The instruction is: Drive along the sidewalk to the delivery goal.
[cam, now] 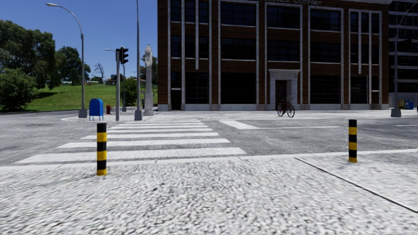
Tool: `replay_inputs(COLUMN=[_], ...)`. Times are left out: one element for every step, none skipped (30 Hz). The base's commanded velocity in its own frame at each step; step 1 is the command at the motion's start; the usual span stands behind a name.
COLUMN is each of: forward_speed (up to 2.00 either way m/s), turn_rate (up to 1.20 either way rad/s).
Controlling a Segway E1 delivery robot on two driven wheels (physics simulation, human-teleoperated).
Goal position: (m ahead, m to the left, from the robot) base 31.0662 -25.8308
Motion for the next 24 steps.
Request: replay_inputs(forward_speed=[2.00, 2.00, 2.00, 2.00, 2.00, 2.00, 2.00, 2.00, 2.00, 2.00, 2.00, 2.00, 2.00, 2.00, 2.00, 2.00, 2.00, 2.00, 2.00, 2.00, 2.00, 2.00, 2.00, 2.00], turn_rate=[0.00, 0.00, 0.00, 0.00, 0.00, 0.00, 0.00, 0.05, 0.13, 0.16, 0.16, 0.16, 0.20, 0.25, 0.28, 0.28, 0.29, 0.29, 0.29, 0.29, 0.29, 0.29, 0.29, 0.29])
